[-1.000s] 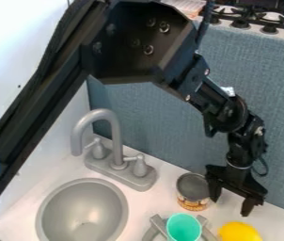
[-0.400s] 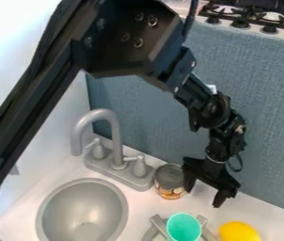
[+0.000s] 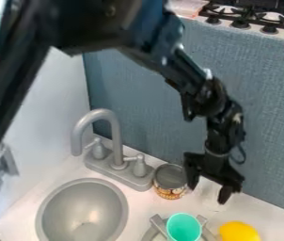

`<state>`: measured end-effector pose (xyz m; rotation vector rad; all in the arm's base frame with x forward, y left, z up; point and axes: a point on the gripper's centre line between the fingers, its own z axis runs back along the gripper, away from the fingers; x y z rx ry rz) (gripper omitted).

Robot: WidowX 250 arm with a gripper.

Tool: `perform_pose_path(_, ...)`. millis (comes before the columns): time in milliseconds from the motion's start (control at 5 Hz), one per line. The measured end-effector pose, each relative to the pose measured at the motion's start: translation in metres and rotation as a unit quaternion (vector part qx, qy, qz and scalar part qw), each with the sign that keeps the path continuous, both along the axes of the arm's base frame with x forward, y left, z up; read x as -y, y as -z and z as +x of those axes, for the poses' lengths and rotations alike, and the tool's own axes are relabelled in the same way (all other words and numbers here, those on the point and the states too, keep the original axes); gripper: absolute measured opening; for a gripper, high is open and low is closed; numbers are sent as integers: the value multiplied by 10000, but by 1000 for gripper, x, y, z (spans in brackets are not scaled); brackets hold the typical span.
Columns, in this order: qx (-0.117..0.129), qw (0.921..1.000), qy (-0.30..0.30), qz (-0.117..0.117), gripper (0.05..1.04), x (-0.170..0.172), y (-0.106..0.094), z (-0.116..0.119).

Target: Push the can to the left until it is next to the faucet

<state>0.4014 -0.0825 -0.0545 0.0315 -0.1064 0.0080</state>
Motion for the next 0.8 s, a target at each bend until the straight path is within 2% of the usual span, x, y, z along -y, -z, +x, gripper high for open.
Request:
perform_pose_path(200, -106, 9999, 73, -83, 1001, 1, -20, -10)
perform_pose_path(400, -174, 9995, 109, 230, 1001, -10, -54, -27)
perform_pose_path(600, -258, 9984, -82, 493, 1001, -24, -85, -57)
perform_pose_path(800, -581, 9970, -203, 469, 1001, -30, -100, -90)
